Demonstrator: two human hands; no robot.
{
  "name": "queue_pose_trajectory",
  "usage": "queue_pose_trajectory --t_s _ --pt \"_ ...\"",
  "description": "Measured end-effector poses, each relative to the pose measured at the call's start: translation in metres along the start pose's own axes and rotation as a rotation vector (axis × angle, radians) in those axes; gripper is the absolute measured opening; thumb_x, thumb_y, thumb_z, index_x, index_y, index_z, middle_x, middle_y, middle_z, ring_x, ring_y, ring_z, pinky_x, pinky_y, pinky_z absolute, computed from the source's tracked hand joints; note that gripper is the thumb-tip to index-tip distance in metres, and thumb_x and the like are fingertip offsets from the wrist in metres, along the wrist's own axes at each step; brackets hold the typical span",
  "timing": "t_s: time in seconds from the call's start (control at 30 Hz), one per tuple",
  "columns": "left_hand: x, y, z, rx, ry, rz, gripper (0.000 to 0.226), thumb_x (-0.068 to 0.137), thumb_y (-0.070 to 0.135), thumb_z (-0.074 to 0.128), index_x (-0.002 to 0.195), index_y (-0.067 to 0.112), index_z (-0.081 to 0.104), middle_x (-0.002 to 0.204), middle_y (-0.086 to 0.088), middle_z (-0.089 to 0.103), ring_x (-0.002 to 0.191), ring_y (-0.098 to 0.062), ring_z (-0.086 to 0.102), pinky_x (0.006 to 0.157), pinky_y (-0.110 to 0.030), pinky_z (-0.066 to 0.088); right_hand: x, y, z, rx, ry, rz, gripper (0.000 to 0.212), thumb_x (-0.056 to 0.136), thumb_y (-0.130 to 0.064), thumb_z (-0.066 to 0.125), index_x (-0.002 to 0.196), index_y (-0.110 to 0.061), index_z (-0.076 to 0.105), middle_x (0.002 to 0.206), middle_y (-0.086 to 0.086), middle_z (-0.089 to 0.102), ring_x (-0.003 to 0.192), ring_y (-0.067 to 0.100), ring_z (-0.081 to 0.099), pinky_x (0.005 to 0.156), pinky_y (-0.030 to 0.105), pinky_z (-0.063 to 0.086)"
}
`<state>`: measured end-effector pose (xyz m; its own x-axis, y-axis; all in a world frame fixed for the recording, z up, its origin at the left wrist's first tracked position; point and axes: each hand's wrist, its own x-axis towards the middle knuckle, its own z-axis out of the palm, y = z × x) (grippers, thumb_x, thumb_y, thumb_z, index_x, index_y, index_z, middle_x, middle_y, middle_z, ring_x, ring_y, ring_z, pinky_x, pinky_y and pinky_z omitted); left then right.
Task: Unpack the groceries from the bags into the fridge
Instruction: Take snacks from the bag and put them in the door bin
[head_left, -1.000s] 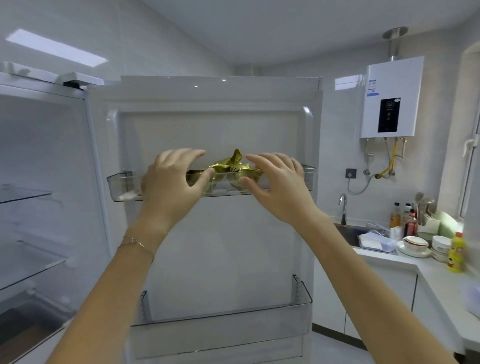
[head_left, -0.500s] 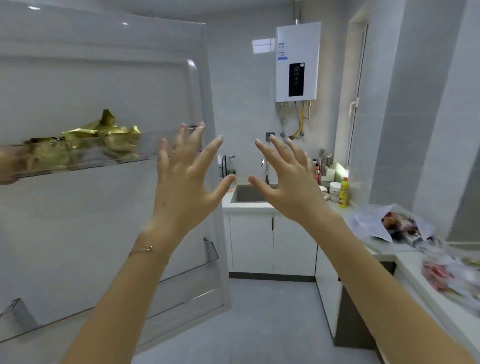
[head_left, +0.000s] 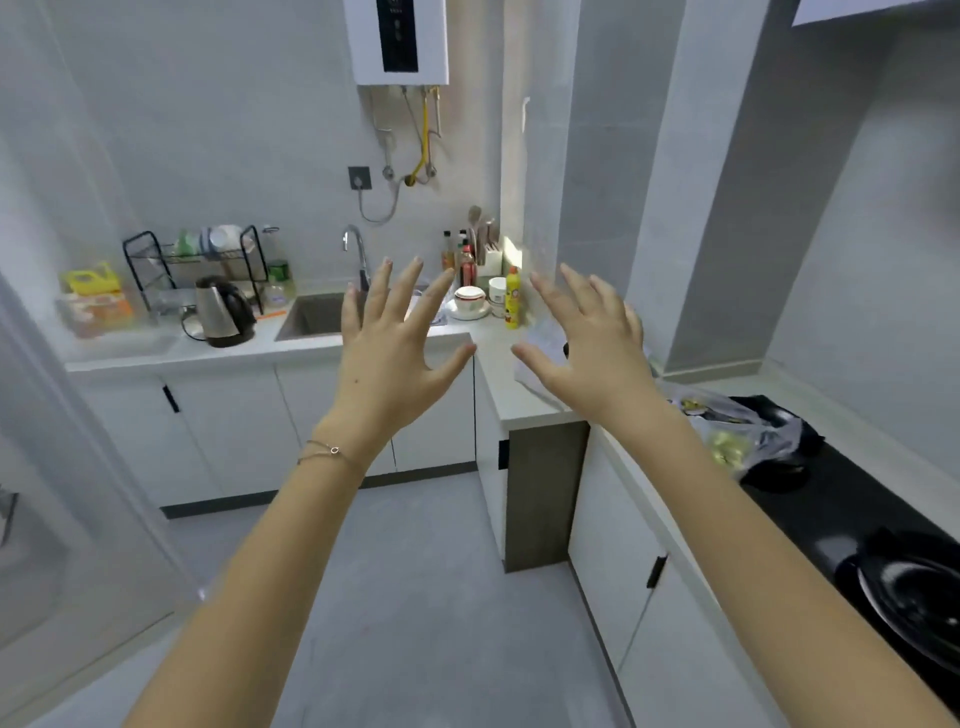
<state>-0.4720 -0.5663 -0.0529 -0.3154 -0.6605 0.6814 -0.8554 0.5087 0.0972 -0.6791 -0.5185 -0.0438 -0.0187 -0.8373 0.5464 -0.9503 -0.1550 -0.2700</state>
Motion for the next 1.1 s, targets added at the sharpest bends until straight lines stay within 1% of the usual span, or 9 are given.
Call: queue_pose_trajectory --t_s 0.1,0.2,0.43,0.53,0.67,0.73,0.93,1.07,1.1 --pt "0.018 0.026 0.052 -0.045 -0.079 0.042 0.072 0.088 0.065 0.040 0.152 0.034 0.025 0.162 0.000 0.017 0.150 -0.024 0.002 0.119 -0.052 -0.001 -0.005 0.049 0.007 -0.025 -0.045 0.101 0.069 0.091 -0.056 0.048 0.151 -0.043 0.015 0.161 -0.006 0.010 0.148 0.023 0.003 0.118 0.047 0.004" --pt "0.038 0.050 0.102 -0.097 -0.153 0.092 0.074 0.087 0.067 0.036 0.152 0.034 0.024 0.162 0.000 0.014 0.150 -0.023 -0.001 0.118 -0.051 -0.004 -0.008 0.098 0.017 -0.072 -0.072 0.195 0.069 0.092 -0.055 0.048 0.151 -0.041 0.015 0.161 -0.005 0.011 0.147 0.022 0.003 0.118 0.046 0.002" --pt "0.087 0.088 0.217 -0.247 -0.271 0.224 0.070 0.091 0.065 0.042 0.152 0.034 0.025 0.162 0.002 0.013 0.151 -0.024 -0.001 0.118 -0.051 -0.006 0.001 0.199 0.048 -0.157 -0.126 0.407 0.072 0.091 -0.057 0.049 0.151 -0.040 0.014 0.161 -0.005 0.009 0.148 0.023 0.002 0.118 0.050 0.007" --pt "0.112 0.100 0.259 -0.290 -0.310 0.277 0.075 0.084 0.071 0.030 0.151 0.035 0.028 0.161 0.004 0.018 0.150 -0.024 0.001 0.118 -0.053 -0.004 0.011 0.231 0.063 -0.199 -0.134 0.477 0.073 0.090 -0.061 0.047 0.151 -0.041 0.011 0.161 -0.003 0.011 0.147 0.024 0.004 0.118 0.052 0.009" --pt "0.143 0.114 0.305 -0.351 -0.344 0.355 0.073 0.085 0.066 0.036 0.150 0.033 0.032 0.158 0.003 0.025 0.149 -0.024 0.007 0.118 -0.050 -0.003 0.019 0.266 0.080 -0.229 -0.145 0.585 0.076 0.089 -0.063 0.047 0.151 -0.040 0.010 0.160 -0.001 0.013 0.147 0.026 0.007 0.118 0.052 0.010" --pt "0.157 0.122 0.325 -0.376 -0.355 0.404 0.075 0.083 0.068 0.032 0.149 0.034 0.032 0.157 0.002 0.028 0.149 -0.025 0.009 0.117 -0.046 -0.007 0.022 0.282 0.087 -0.236 -0.130 0.632 0.077 0.089 -0.061 0.049 0.152 -0.039 0.011 0.160 -0.002 0.014 0.147 0.026 0.006 0.117 0.052 0.008" --pt "0.182 0.150 0.392 -0.384 -0.448 0.476 0.080 0.082 0.073 0.024 0.151 0.033 0.029 0.161 0.000 0.021 0.150 -0.026 0.007 0.118 -0.050 -0.004 0.027 0.334 0.107 -0.237 -0.145 0.734 0.078 0.089 -0.058 0.051 0.152 -0.039 0.010 0.161 0.000 0.013 0.148 0.026 0.005 0.118 0.052 0.005" --pt "0.192 0.171 0.438 -0.384 -0.554 0.513 0.073 0.089 0.069 0.032 0.153 0.034 0.023 0.163 0.002 0.012 0.150 -0.023 -0.001 0.118 -0.050 -0.007 0.029 0.378 0.119 -0.231 -0.171 0.785 0.078 0.089 -0.060 0.049 0.152 -0.038 0.008 0.161 0.001 0.014 0.147 0.027 0.007 0.119 0.051 0.009" --pt "0.195 0.176 0.450 -0.379 -0.564 0.525 0.074 0.088 0.070 0.030 0.153 0.035 0.023 0.163 0.001 0.011 0.150 -0.023 -0.002 0.118 -0.051 -0.006 0.030 0.389 0.123 -0.229 -0.183 0.794 0.078 0.089 -0.060 0.049 0.153 -0.038 0.009 0.161 0.002 0.014 0.147 0.026 0.006 0.119 0.050 0.008"
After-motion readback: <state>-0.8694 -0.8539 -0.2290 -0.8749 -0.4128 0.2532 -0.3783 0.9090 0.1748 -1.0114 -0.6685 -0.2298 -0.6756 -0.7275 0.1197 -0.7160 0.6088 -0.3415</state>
